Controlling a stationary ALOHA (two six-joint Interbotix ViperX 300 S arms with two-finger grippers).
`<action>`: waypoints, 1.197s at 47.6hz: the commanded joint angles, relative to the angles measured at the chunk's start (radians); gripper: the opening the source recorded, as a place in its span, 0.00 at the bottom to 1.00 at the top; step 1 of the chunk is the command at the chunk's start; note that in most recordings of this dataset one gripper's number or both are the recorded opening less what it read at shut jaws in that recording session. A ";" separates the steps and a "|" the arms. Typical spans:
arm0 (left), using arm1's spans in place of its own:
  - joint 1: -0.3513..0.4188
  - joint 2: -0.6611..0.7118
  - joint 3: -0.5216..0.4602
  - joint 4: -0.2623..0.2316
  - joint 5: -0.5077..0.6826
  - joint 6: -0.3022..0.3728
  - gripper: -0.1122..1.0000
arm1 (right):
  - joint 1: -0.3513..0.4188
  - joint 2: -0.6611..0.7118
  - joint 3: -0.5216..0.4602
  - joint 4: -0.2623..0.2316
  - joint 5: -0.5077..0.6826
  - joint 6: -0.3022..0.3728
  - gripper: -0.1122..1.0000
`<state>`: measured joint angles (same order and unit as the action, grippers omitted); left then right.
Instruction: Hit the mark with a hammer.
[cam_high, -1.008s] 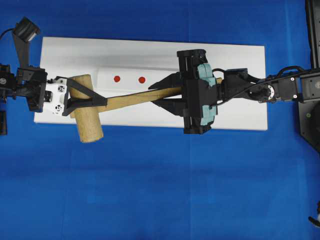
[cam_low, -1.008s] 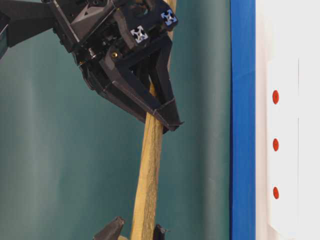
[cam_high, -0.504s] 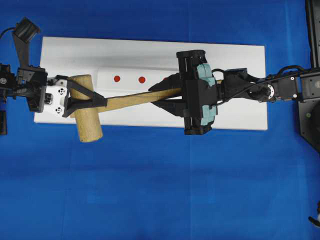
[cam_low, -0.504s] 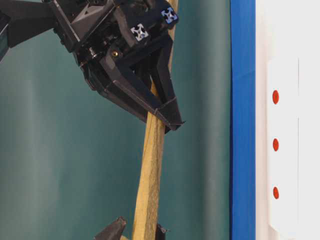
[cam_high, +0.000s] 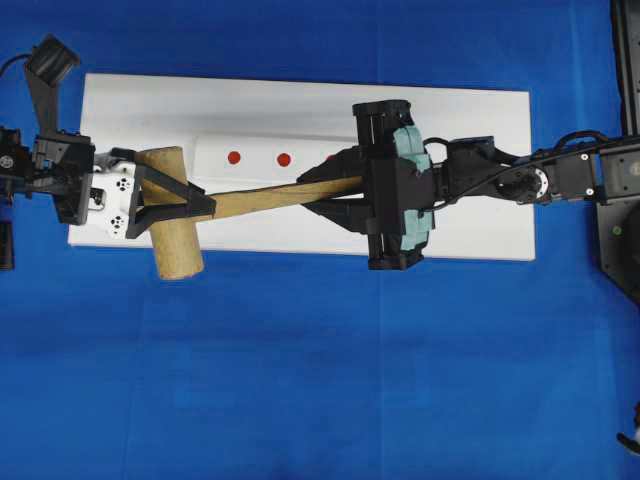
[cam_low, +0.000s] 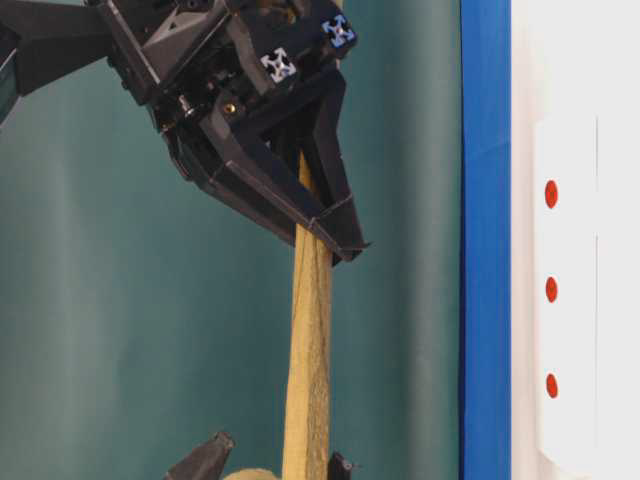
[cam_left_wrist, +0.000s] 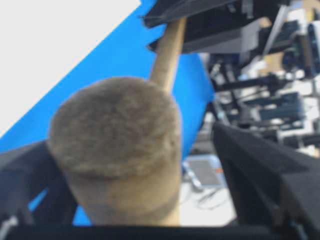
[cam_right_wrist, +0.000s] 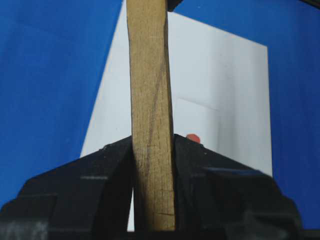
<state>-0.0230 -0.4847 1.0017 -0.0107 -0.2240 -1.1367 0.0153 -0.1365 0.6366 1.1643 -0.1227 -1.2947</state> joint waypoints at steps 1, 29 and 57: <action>0.003 -0.014 -0.025 0.003 0.000 -0.005 0.92 | -0.005 -0.014 -0.026 0.005 -0.003 0.006 0.19; 0.011 -0.172 0.066 0.003 0.104 -0.008 0.90 | -0.006 -0.146 0.110 0.106 -0.006 0.009 0.19; 0.018 -0.284 0.109 0.006 0.219 0.069 0.89 | -0.005 -0.183 0.144 0.172 -0.012 0.011 0.19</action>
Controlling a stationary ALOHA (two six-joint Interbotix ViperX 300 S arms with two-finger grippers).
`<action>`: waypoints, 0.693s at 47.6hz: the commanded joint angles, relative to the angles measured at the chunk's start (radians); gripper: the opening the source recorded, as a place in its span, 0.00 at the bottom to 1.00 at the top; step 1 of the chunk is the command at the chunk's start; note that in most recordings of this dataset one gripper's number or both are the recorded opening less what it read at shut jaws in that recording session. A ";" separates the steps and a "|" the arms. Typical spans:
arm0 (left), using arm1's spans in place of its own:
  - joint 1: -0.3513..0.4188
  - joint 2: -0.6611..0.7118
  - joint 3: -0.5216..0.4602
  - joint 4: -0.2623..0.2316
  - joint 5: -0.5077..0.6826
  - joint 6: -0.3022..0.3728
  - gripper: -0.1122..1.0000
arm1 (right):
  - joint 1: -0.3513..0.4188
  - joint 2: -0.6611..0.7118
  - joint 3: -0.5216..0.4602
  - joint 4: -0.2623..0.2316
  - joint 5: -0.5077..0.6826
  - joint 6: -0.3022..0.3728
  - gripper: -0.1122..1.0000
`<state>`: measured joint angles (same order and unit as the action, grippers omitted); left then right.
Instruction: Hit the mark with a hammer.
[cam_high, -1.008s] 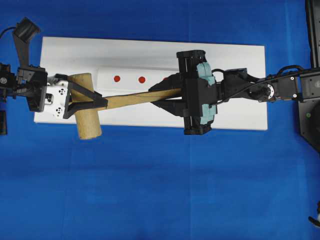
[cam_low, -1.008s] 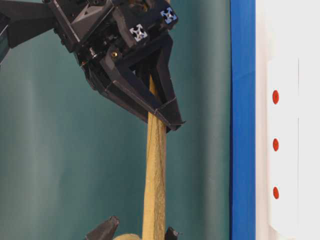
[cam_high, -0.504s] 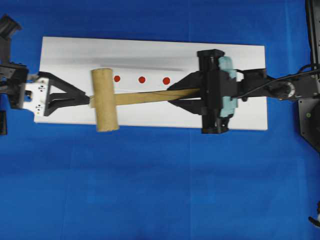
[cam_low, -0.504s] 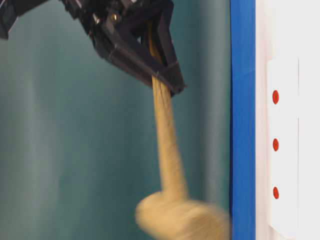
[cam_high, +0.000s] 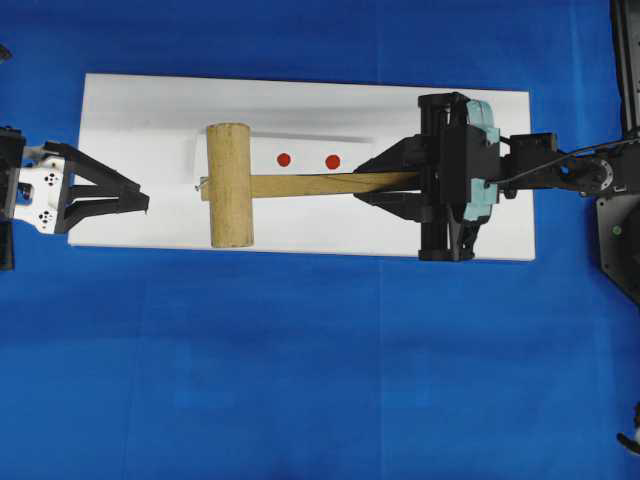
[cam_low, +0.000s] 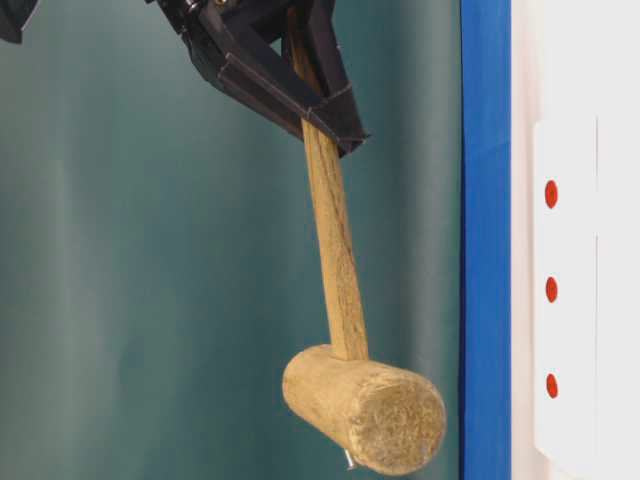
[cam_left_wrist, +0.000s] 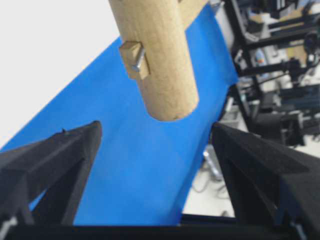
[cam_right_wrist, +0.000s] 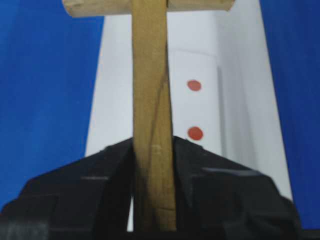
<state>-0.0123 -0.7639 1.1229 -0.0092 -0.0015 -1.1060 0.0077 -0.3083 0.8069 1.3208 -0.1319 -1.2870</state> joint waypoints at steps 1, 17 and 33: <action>0.014 -0.006 -0.012 0.005 -0.003 0.064 0.89 | 0.003 -0.008 -0.028 0.025 -0.003 0.003 0.19; 0.063 -0.005 -0.003 0.005 -0.002 0.526 0.87 | 0.123 0.071 -0.078 0.169 -0.040 0.003 0.19; 0.083 -0.005 0.011 0.005 -0.006 0.828 0.86 | 0.304 0.189 -0.156 0.282 -0.212 0.003 0.19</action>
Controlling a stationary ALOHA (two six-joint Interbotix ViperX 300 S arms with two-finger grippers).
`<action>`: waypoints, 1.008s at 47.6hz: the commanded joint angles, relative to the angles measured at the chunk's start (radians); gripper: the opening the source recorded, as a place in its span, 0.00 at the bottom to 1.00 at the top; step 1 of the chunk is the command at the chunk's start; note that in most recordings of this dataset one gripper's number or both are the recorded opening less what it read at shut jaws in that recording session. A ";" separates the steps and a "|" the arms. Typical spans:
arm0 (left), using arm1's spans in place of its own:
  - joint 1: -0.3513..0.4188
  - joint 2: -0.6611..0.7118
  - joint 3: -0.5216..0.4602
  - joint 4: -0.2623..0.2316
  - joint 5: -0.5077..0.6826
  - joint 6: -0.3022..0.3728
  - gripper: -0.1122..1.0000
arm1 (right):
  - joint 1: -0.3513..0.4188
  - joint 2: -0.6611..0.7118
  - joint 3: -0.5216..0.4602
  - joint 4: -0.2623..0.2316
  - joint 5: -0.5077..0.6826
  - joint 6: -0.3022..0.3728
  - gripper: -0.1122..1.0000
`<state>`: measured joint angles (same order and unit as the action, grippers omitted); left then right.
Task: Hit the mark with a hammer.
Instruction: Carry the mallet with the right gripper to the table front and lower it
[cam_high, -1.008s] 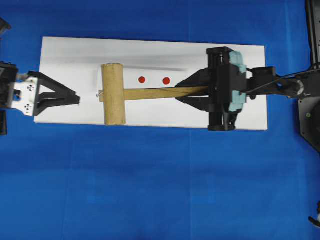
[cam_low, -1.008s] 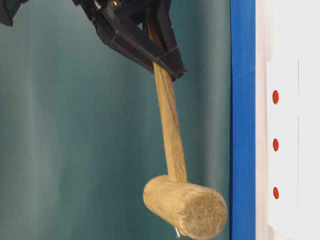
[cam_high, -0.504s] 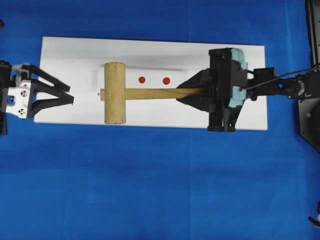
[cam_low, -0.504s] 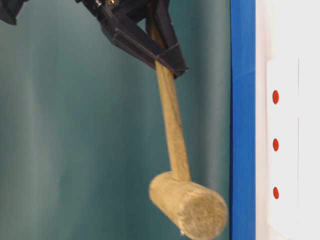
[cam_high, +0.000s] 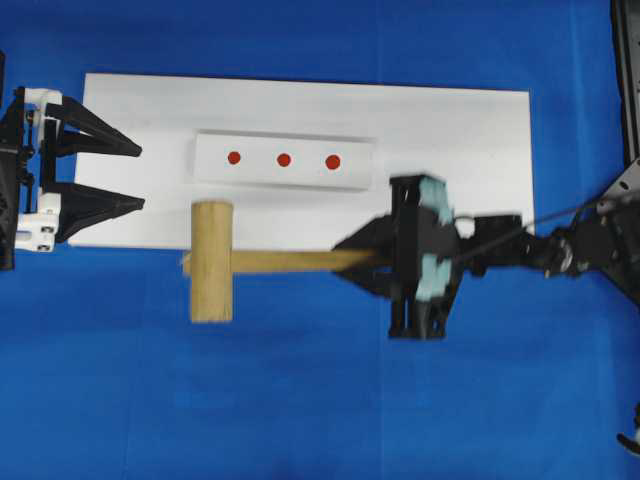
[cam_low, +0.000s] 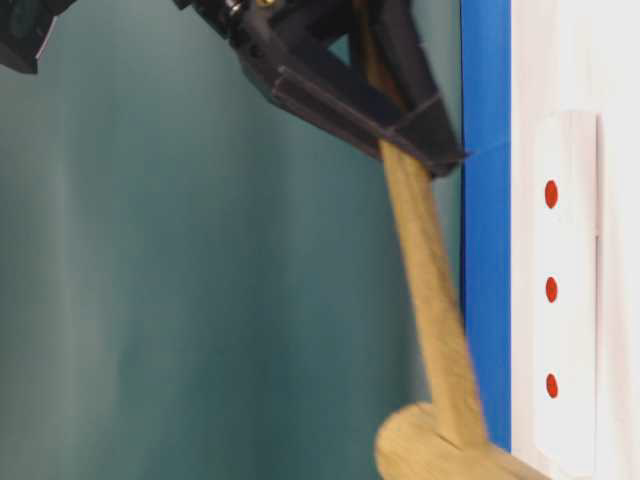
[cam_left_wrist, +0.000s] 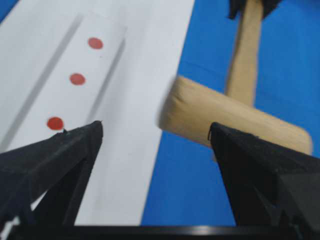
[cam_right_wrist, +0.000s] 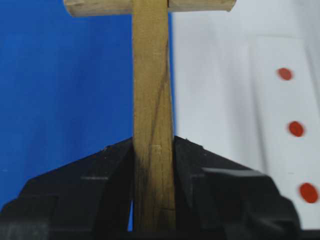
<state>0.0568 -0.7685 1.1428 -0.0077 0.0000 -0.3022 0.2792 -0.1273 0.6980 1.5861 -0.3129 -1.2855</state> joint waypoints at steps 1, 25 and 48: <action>0.017 0.000 -0.008 0.002 -0.006 0.034 0.86 | 0.040 0.017 -0.054 0.023 -0.037 0.002 0.19; 0.043 -0.003 0.000 0.003 -0.008 0.112 0.86 | 0.115 0.130 -0.127 0.071 -0.063 0.002 0.19; 0.044 -0.011 0.002 0.002 -0.009 0.112 0.86 | 0.115 0.225 -0.135 0.071 -0.005 0.002 0.19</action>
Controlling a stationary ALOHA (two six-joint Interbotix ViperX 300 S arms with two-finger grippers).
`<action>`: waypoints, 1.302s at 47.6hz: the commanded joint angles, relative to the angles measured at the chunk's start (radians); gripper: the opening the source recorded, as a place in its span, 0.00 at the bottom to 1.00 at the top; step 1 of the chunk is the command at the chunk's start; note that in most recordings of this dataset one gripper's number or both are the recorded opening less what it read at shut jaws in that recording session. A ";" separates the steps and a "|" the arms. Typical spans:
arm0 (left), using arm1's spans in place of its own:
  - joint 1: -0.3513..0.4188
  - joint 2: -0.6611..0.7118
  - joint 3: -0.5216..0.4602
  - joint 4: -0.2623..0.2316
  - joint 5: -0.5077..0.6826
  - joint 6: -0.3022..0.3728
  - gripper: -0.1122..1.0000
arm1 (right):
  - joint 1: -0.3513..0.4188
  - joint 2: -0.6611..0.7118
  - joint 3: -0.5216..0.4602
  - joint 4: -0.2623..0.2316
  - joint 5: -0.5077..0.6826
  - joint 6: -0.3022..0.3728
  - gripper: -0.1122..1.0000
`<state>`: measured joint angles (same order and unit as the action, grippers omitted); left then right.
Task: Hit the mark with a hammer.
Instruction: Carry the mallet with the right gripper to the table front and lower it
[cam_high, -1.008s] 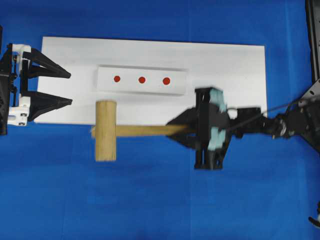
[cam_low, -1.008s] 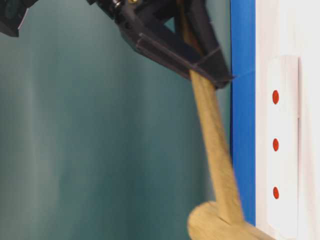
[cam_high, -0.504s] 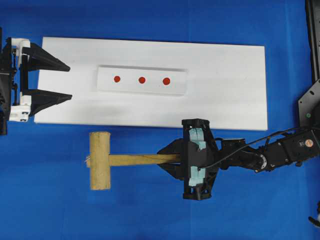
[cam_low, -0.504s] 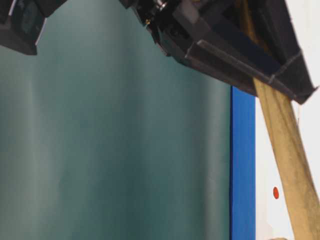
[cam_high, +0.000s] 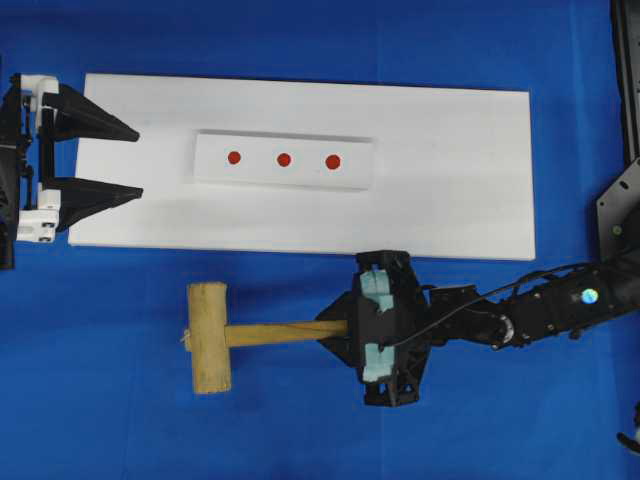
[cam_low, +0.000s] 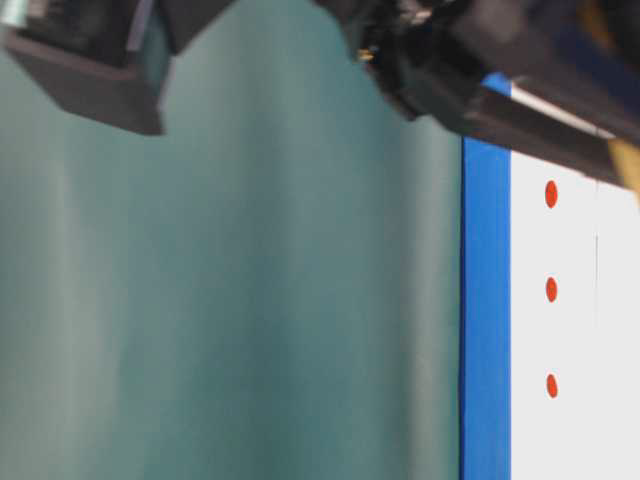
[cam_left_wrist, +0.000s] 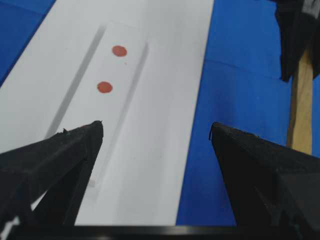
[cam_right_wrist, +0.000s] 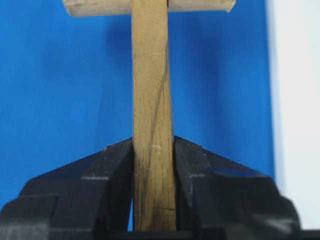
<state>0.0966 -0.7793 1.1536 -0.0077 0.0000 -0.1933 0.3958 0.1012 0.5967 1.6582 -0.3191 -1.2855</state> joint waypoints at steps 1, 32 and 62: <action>0.005 0.000 -0.009 0.003 -0.009 0.003 0.86 | -0.002 0.002 -0.035 -0.002 0.000 0.002 0.19; 0.017 0.000 -0.009 0.002 -0.008 0.000 0.86 | -0.003 0.071 -0.038 -0.003 0.015 0.000 0.18; 0.017 0.000 -0.008 0.000 -0.006 -0.003 0.85 | -0.012 0.161 -0.046 -0.002 0.067 0.000 0.20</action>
<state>0.1089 -0.7793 1.1536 -0.0077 0.0000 -0.1948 0.3850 0.2700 0.5706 1.6582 -0.2546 -1.2839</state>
